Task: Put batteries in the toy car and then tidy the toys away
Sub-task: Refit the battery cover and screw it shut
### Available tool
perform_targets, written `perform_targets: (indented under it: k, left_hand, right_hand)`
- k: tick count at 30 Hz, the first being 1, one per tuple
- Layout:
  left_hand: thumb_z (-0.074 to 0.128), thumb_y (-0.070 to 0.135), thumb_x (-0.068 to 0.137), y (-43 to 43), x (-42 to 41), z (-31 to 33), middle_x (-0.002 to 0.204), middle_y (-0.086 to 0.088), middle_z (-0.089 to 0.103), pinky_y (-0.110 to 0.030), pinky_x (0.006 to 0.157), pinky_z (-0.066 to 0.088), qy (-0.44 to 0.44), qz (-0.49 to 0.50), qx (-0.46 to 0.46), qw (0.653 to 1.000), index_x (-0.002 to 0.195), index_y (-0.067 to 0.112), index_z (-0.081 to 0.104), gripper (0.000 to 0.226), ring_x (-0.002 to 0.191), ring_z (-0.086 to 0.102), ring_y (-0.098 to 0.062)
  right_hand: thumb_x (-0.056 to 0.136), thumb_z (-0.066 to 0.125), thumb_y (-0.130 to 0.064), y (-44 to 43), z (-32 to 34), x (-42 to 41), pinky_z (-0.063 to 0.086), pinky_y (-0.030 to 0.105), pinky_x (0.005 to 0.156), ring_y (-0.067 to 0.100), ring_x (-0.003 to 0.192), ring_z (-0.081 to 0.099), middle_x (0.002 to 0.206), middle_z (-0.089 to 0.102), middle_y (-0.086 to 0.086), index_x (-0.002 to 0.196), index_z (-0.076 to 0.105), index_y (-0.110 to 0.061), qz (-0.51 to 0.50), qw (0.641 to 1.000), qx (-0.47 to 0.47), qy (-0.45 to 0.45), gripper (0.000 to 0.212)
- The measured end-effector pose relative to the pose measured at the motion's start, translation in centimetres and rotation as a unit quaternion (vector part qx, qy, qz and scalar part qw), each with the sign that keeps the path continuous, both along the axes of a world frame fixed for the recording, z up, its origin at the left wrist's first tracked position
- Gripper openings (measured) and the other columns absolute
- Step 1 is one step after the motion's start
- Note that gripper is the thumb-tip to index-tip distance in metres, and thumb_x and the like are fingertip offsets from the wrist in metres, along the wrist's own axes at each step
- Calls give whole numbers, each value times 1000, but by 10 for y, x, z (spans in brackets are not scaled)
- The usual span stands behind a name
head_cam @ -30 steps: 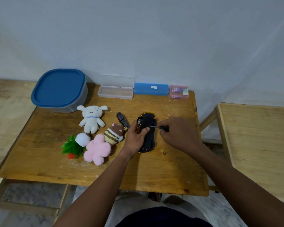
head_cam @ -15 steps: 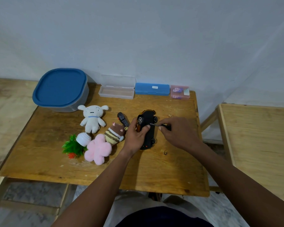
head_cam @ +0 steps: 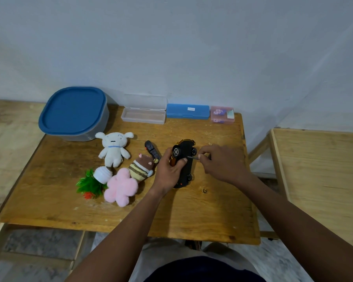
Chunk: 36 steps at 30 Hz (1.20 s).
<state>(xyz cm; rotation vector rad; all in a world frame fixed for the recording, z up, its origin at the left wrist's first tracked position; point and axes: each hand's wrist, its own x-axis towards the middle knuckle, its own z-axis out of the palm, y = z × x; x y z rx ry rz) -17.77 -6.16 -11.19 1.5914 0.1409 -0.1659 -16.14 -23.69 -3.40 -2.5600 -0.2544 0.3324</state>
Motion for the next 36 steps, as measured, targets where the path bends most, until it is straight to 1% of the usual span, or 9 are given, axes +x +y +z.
perform_targets:
  k: [1,4,8,10,17,23,26,31,36]
  left_hand:
    - [61,13,99,0,0,1,117,-11,69,-41,85,62,0,2,-6,1000,130,12,56,31,104,71,-22]
    - [61,12,99,0,1,2,116,-13,69,-41,82,62,4,10,-19,1000,128,11,56,29,104,71,-25]
    - [61,13,99,0,2,3,116,-14,69,-43,82,62,7,15,-19,1000,129,12,57,29,103,71,-25]
    - [61,14,100,0,3,3,117,-13,68,-41,82,62,7,18,-20,1000,129,14,57,30,103,71,-25]
    - [60,12,100,2,4,6,116,-11,68,-32,80,61,5,20,-23,1000,129,11,56,29,102,70,-19]
    - [60,13,100,2,2,5,117,-11,69,-39,85,62,0,19,-19,1000,130,13,58,30,106,70,-24]
    - [60,13,100,1,1,5,116,-11,68,-40,85,62,-2,21,-18,1000,128,14,58,28,106,69,-26]
    - [61,14,100,2,2,6,116,-11,68,-41,87,61,3,27,-16,1000,127,16,58,28,107,69,-26]
    - [61,14,99,2,2,8,118,-9,69,-43,90,60,10,21,-15,1000,128,15,58,29,107,69,-22]
  right_hand:
    - [92,60,-29,0,1,0,36,22,54,3,64,56,74,60,-15,96,62,-27,1,1000,4,6,5]
    - [80,70,-21,-2,0,0,35,22,53,5,71,55,80,61,-10,94,54,-27,-2,1000,0,-4,23]
    - [82,72,-21,-1,-2,2,38,18,55,7,77,58,82,63,-9,86,62,-23,-19,997,-8,-79,12]
    - [87,70,-30,-1,0,2,44,19,59,8,76,60,81,66,-8,88,68,-22,-22,994,-36,-105,7]
    - [101,42,-48,3,-3,2,46,27,51,9,56,53,64,58,-6,83,70,-19,5,984,-136,-112,43]
    - [89,62,-37,1,-1,1,38,19,54,10,79,55,93,56,-8,104,51,-31,39,990,-84,-106,19]
    - [85,66,-29,2,-2,2,46,23,57,11,77,55,91,51,-8,98,50,-34,50,987,-90,-124,21]
    - [87,67,-34,1,-4,-1,41,23,60,10,78,54,87,56,-9,92,62,-26,16,985,-78,-156,10]
    - [94,57,-45,-1,-7,0,38,25,53,9,68,56,77,63,-8,88,70,-23,6,979,-102,-175,26]
